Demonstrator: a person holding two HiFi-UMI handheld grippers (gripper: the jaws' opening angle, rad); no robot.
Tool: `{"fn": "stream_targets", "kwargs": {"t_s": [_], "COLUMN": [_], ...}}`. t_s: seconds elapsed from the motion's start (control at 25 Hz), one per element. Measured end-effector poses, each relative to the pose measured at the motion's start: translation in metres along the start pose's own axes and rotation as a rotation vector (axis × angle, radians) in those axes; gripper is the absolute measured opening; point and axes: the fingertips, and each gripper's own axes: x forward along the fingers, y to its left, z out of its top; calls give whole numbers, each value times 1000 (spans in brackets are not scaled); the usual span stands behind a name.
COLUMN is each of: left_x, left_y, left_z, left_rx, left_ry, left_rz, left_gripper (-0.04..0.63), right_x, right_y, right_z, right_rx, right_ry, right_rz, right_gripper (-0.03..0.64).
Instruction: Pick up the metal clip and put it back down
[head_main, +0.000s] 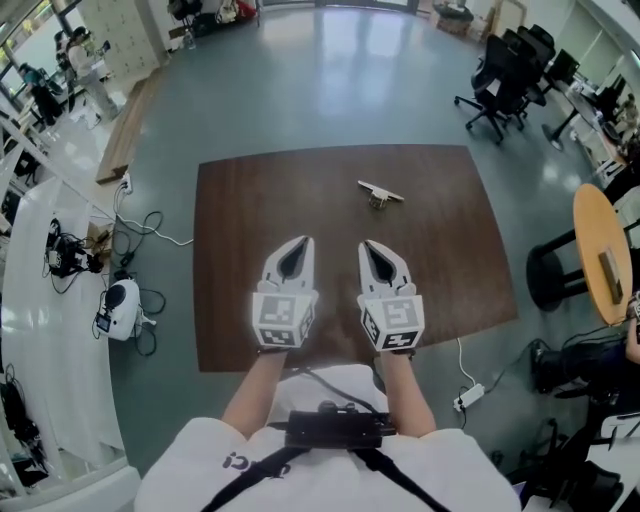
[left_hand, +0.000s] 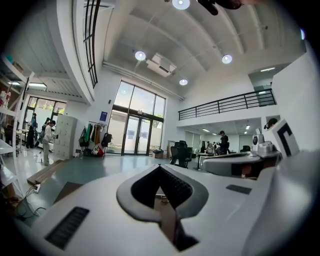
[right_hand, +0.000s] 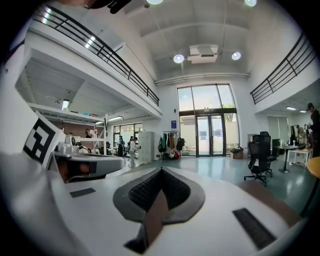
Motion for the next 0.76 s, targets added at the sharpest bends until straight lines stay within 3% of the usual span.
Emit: {"fn": "stream_targets", "kwargs": {"t_s": [0.12,0.36,0.56,0.64,0.76], "left_x": [-24,-48,-55,-52,-55], "left_y": [3,3,0,-8,-27], "left_z": [-13,-38,-50,-79,-165], "left_rx": [-9,-24,-2,-2,-13], "left_ry": [-22,20,55,127,362], "left_rz": [-46,-97,-134,-155,-233], "left_gripper": [15,15,15,15,15], "right_x": [-5,-26,-25,-27,-36], "right_y": [24,39,50,54,65], "right_z": [-14,-51,-64,-86,-154], "right_rx": [16,42,-16,-39,-66], "right_ry": [10,86,123,178,325], "right_rz": [-46,-115,-76,-40,15], "right_gripper": [6,6,6,6,6]}}
